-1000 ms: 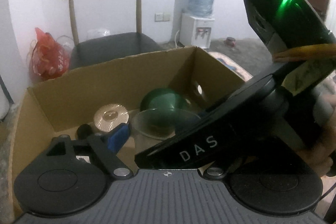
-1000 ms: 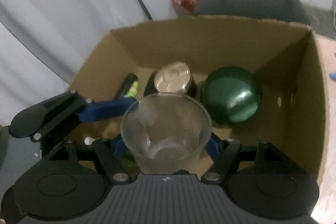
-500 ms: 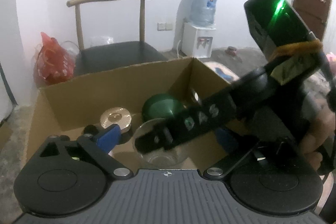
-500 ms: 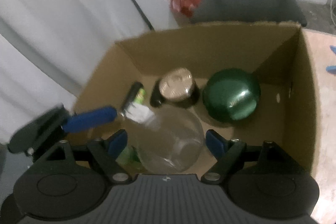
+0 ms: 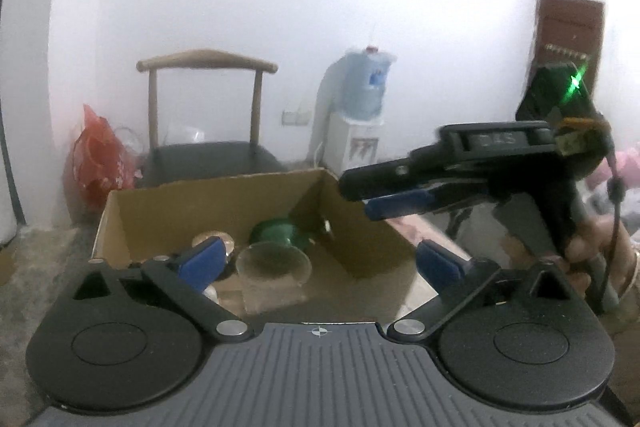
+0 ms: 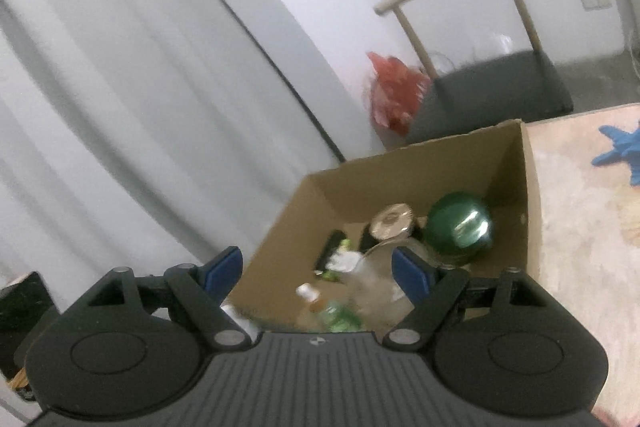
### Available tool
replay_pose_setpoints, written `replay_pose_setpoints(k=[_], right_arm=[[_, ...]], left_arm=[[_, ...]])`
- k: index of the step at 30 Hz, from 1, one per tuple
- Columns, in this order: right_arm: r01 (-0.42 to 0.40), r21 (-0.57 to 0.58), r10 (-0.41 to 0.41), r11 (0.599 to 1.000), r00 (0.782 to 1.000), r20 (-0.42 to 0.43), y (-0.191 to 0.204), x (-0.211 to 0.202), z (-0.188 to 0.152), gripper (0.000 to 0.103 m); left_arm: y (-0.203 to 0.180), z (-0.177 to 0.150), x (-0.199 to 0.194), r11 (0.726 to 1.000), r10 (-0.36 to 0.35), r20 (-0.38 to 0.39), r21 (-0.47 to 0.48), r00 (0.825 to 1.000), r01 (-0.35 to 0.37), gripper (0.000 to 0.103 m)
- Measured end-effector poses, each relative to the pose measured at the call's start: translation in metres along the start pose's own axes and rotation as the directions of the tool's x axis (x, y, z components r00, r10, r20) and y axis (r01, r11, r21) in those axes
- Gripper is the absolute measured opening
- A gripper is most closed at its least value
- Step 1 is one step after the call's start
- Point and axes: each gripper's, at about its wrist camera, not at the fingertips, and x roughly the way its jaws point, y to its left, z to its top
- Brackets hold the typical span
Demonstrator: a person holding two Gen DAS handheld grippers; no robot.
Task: Organize rigid objects
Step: 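Open the right gripper and withdraw it from the box, then grasp the white supplement bottle with the right gripper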
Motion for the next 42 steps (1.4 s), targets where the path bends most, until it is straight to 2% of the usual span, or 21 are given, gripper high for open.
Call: replay_pose_setpoints(k=[3,6,13,19,25,30,33,42], right_arm=[[-0.028,-0.047,0.029,0.998,0.999,0.022,0.013,-0.015,-0.020,0.084],[-0.039,-0.101,0.040,0.994,0.999,0.008,0.029,-0.013,-0.042,0.084],[-0.044,-0.259,0.029,0.965,0.998,-0.065,0.076,0.023,-0.077,0.084],[-0.038,-0.354,0.005,0.934,0.995,-0.095,0.109,0.055,-0.095,0.084],[0.024,-0.406,-0.069,0.914,0.993,-0.096,0.125,0.097,-0.104,0.082],[0.061,-0.409,-0.113,0.910,0.988,-0.102,0.126,0.124,-0.102,0.073],[0.064,-0.408,-0.120,0.911,0.986,-0.113,0.127,0.132,-0.101,0.072],[0.069,-0.407,-0.140,0.911,0.979,-0.147,0.127,0.151,-0.101,0.069]], left_arm=[[-0.001,-0.018,-0.017,1.000,0.013,0.009,-0.021,1.000,-0.013,0.102],[0.002,-0.036,-0.029,0.998,0.049,0.001,-0.035,0.999,-0.049,0.103],[0.020,-0.062,-0.053,0.983,0.176,0.025,-0.054,0.984,-0.174,0.102],[0.053,-0.071,-0.040,0.970,0.224,0.004,-0.098,0.975,-0.223,0.102],[0.084,-0.088,-0.018,0.952,0.273,-0.038,-0.131,0.961,-0.276,0.101],[0.101,-0.092,-0.007,0.951,0.262,-0.048,-0.159,0.964,-0.266,0.098],[0.103,-0.091,-0.004,0.953,0.250,-0.048,-0.162,0.967,-0.255,0.098],[0.103,-0.094,0.003,0.956,0.240,-0.070,-0.154,0.968,-0.248,0.081]])
